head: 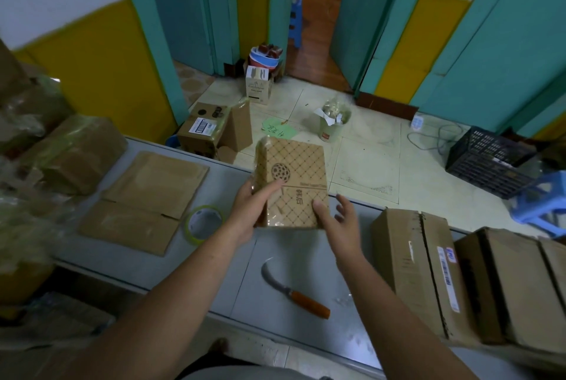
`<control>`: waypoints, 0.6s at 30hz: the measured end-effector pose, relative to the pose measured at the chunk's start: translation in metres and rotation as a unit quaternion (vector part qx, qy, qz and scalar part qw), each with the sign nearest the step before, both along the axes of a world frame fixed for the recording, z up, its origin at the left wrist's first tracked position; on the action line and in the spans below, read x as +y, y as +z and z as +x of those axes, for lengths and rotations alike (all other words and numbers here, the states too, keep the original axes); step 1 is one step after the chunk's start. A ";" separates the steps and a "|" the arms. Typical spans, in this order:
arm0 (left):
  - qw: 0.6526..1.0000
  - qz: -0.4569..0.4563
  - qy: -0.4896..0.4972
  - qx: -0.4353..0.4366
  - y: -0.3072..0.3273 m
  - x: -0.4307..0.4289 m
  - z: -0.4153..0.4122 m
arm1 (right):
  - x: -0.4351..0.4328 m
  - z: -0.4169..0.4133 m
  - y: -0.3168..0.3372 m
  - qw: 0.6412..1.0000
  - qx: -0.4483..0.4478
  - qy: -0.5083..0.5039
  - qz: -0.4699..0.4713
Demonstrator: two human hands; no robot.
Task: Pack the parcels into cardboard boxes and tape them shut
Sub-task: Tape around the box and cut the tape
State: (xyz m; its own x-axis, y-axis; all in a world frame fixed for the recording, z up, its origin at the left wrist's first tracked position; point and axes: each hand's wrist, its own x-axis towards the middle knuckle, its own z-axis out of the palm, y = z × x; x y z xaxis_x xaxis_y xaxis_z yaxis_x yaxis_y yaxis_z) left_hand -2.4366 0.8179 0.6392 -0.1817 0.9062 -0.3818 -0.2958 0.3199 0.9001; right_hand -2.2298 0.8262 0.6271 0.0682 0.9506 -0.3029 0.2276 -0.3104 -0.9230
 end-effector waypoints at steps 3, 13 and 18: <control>0.996 0.001 -0.051 -0.069 -0.002 0.000 -0.006 | 0.004 0.018 0.007 0.952 0.228 0.098 -0.179; 0.976 0.056 -0.076 0.194 -0.013 -0.005 0.047 | -0.027 0.031 0.013 0.990 -0.103 0.037 0.091; 0.989 -0.013 -0.147 0.023 -0.019 -0.020 0.113 | -0.060 0.061 0.011 0.927 -0.358 0.092 0.070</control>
